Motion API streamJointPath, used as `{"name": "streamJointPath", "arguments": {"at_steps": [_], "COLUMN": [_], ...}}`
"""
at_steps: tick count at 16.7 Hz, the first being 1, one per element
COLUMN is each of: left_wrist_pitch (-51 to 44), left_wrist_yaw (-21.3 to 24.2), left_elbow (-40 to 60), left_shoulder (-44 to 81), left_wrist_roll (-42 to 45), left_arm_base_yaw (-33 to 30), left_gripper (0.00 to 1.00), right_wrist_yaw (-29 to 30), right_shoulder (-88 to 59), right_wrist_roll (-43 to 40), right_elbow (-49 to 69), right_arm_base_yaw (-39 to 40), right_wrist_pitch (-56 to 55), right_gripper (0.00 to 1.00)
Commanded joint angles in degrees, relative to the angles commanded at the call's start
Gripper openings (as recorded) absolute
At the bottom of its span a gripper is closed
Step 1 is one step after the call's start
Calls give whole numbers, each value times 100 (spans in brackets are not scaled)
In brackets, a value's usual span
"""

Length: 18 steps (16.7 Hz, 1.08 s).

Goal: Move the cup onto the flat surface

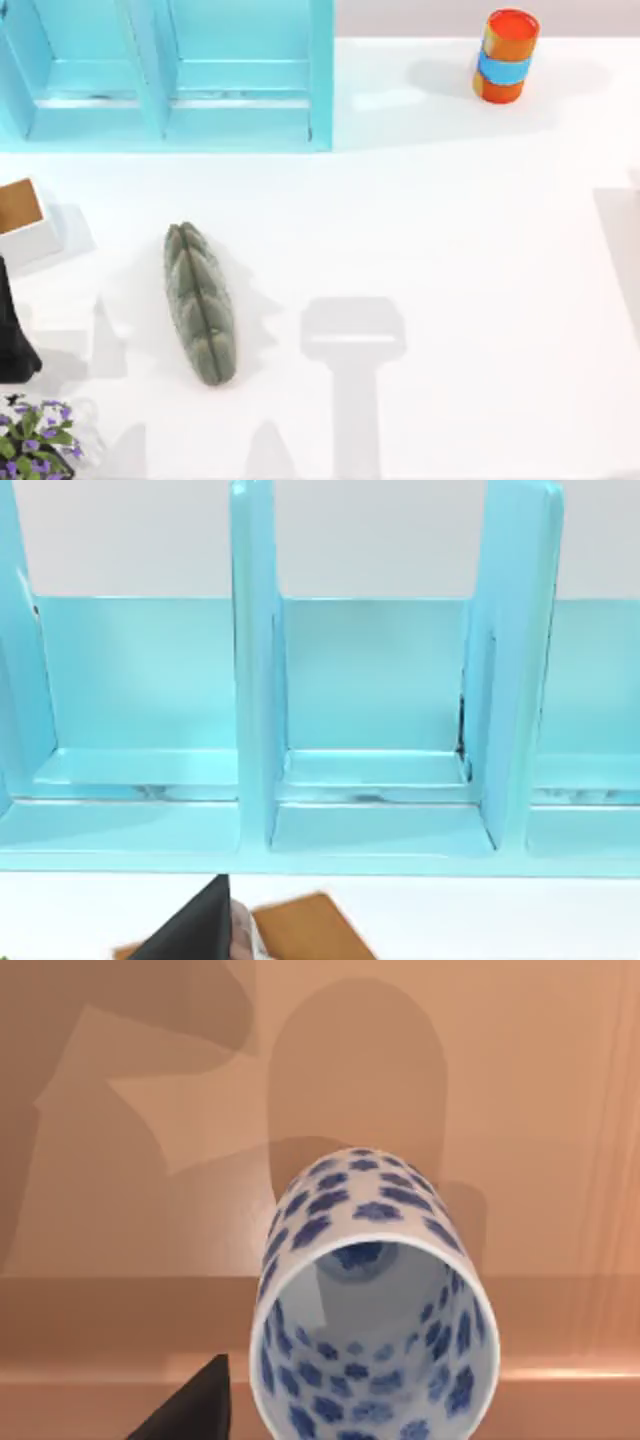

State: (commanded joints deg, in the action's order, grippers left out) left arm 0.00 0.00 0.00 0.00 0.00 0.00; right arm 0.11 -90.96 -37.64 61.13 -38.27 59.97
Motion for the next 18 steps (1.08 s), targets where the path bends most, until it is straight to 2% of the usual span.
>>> {"name": "streamJointPath", "arguments": {"at_steps": [4,9,18], "left_wrist_pitch": [0,0,0], "left_wrist_yaw": [0,0,0], "left_elbow": [0,0,0], "left_shoulder": [0,0,0], "left_wrist_roll": [0,0,0], "left_arm_base_yaw": [0,0,0], "left_gripper": [100,100,100], "right_wrist_yaw": [0,-1,-1], "right_shoulder": [-246,-288,-288], "right_wrist_roll": [3,1,1], "right_elbow": [-710,-810,-810], "right_arm_base_yaw": [-1,-3,-3], "right_wrist_pitch": [-940,-1052,-1052], "right_gripper": [100,100,32]}}
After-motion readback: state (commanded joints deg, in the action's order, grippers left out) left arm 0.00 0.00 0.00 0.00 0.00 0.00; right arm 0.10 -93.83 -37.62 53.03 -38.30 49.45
